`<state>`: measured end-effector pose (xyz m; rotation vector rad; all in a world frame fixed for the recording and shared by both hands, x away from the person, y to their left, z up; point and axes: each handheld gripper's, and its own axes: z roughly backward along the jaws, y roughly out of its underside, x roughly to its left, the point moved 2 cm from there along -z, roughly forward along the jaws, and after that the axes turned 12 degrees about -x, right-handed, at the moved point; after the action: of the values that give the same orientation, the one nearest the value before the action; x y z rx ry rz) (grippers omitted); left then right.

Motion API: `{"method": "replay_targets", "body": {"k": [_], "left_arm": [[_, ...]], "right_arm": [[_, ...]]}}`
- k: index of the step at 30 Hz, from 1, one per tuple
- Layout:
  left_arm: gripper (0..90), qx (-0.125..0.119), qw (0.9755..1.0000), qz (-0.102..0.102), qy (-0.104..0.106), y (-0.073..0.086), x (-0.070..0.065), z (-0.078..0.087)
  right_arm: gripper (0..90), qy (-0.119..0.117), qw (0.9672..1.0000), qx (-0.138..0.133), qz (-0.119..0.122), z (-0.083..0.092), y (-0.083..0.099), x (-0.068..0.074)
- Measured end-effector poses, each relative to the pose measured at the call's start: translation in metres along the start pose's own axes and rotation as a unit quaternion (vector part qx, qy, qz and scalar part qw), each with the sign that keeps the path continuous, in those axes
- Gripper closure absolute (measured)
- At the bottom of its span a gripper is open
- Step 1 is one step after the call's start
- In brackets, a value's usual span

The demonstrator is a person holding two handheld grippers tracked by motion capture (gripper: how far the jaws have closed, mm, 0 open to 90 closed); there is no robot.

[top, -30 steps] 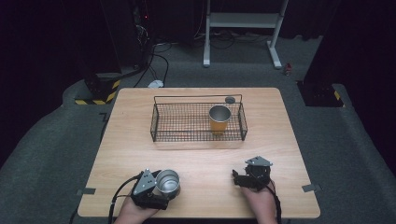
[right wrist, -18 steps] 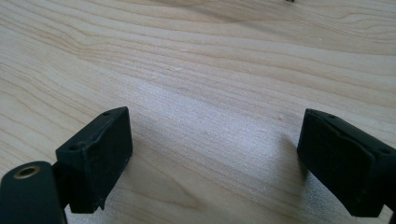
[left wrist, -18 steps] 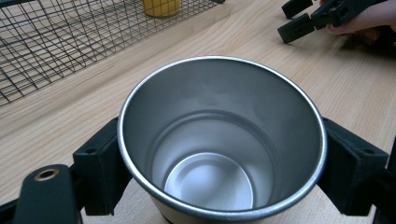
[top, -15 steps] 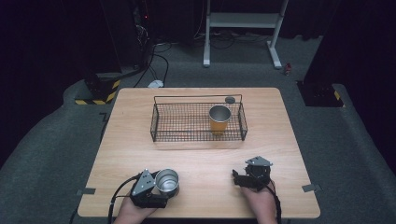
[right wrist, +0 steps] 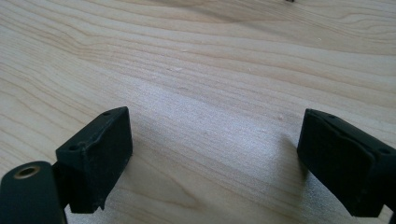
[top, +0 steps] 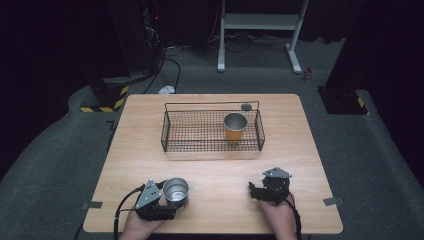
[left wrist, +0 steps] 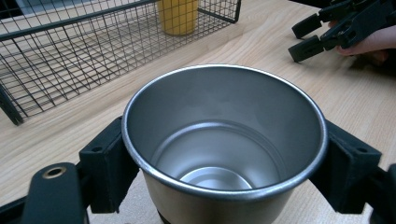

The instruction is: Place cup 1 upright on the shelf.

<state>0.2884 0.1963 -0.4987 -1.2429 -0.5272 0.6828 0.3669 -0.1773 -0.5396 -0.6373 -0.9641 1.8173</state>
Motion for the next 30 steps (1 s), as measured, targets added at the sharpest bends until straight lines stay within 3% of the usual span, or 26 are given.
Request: {"method": "replay_targets", "body": {"k": [30], "left_arm": [[18.9, -0.042, 0.9984, 0.010, -0.038, -0.008, 0.018, 0.014]], "right_arm": [[10.1, 0.000, 1.0000, 0.000, 0.000, 0.000, 0.000, 0.000]]}}
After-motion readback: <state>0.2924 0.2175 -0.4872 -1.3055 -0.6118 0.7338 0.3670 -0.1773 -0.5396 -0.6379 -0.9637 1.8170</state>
